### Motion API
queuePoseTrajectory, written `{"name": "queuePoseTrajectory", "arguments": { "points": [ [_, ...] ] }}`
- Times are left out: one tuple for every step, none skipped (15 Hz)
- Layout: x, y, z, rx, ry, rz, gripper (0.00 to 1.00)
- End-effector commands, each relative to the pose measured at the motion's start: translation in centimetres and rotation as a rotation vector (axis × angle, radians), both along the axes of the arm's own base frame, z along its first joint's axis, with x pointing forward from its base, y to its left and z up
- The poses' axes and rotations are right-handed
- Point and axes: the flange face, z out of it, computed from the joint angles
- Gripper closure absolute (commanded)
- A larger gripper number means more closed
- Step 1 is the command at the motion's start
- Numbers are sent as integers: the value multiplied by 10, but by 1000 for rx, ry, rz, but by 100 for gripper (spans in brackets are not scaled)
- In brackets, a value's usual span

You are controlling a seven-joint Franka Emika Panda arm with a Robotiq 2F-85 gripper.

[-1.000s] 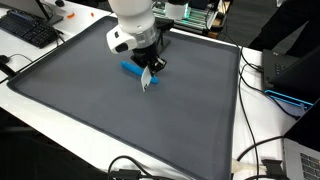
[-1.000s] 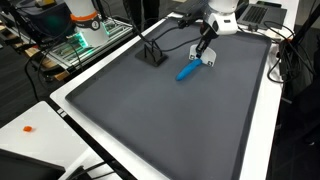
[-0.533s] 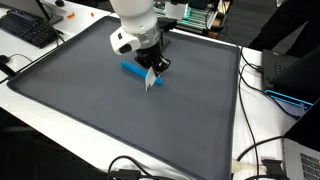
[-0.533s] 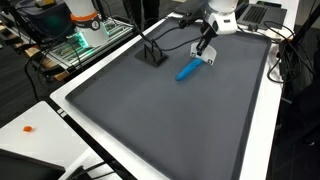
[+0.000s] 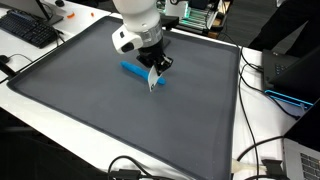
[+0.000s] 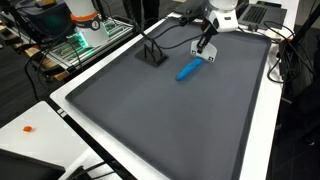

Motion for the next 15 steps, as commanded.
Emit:
{"name": "queuePoseTrajectory", "arguments": {
  "points": [
    [-5,-9,21,9,-7,0,99],
    [-4,-12,27,8,-16,-4,99],
    [-4,-16,33,4,-24,-8,99],
    [-3,-20,37,1,-30,-14,99],
    [-3,-25,40,-5,-35,-18,99],
    [-2,-29,43,-7,-38,-24,99],
    [-2,-35,43,-15,-38,-24,99],
    [-3,-38,44,-15,-40,-25,99],
    [-3,-42,43,-15,-38,-25,99],
    [-3,-45,42,-15,-36,-24,99],
    [-3,-48,39,-18,-33,-23,99],
    [-4,-50,37,-18,-29,-22,99],
    [-4,-53,34,-20,-25,-20,99],
    [-5,-54,32,-22,-21,-18,99],
    [-6,-56,29,-27,-17,-14,99]
  ]
}}
